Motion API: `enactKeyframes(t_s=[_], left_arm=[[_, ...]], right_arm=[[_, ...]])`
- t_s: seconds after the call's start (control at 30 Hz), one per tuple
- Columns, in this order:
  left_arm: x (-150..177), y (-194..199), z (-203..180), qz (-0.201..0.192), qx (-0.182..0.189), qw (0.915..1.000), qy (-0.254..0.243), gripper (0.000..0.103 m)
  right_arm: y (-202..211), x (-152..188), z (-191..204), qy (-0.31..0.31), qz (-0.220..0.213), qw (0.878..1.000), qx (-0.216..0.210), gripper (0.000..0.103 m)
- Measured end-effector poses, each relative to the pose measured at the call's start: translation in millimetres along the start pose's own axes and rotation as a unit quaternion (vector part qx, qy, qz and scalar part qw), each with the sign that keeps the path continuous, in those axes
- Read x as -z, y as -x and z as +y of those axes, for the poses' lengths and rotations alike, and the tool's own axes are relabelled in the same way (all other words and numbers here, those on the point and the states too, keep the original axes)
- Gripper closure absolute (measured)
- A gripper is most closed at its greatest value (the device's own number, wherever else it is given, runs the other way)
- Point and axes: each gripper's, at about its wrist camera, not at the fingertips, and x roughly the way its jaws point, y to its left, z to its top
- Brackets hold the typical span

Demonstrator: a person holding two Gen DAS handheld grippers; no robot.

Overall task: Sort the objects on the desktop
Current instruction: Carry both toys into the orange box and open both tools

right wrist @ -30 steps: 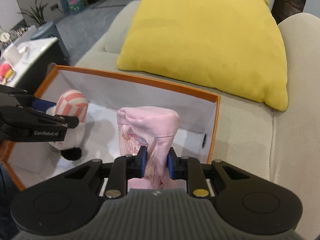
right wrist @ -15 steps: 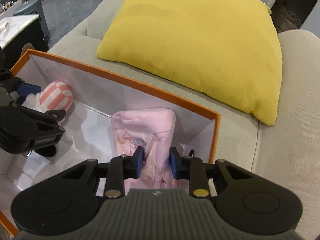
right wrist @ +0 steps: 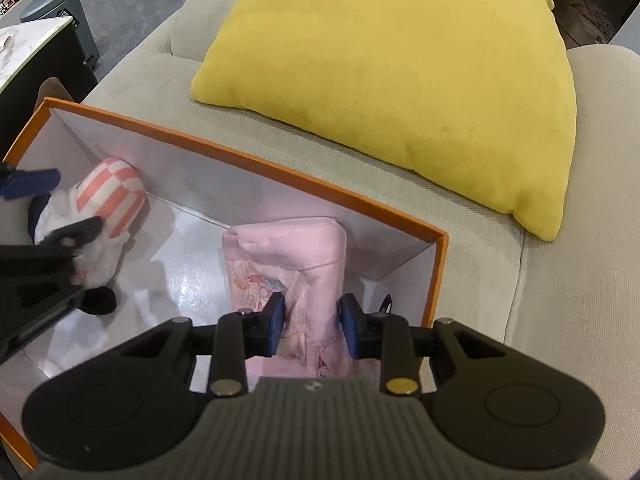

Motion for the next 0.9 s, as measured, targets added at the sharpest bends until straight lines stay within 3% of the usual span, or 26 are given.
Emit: enactKeyframes(t_s=[0.13,0.33,0.57,0.7,0.8,0.9], left_arm=[[2.4,-5.0,-8.4,-0.003,-0.008,0.9996,-0.025,0.066],[-6.7,-17.0,-0.4,0.006,-0.004,1.0000,-0.005,0.067],[-16.3,-18.1,6.6,0.046,-0.016,0.9987,0.018,0.067],[-2.6,-4.1,-4.8,-0.008,-0.012,0.9999,-0.001,0.067],[6.4,9.9,-8.6,-0.035,0.002,0.9994,0.000,0.067],[6.5,18.0,-11.3,-0.042,0.032,0.9986,0.005,0.067]], right_arm=[[-0.4,0.1,0.6,0.003,0.000,1.000,0.003,0.071],[-4.7,-5.3,2.2,0.004,0.001,1.000,-0.008,0.068],[-8.4,-9.0,10.4,0.040,-0.014,0.999,0.000,0.062],[-10.8,-6.7,11.0,0.041,-0.008,0.999,-0.012,0.071],[-6.4,-5.1,7.6,0.028,0.001,0.999,-0.020,0.072],[-2.9,-5.7,4.9,0.011,0.018,1.000,-0.001,0.074]])
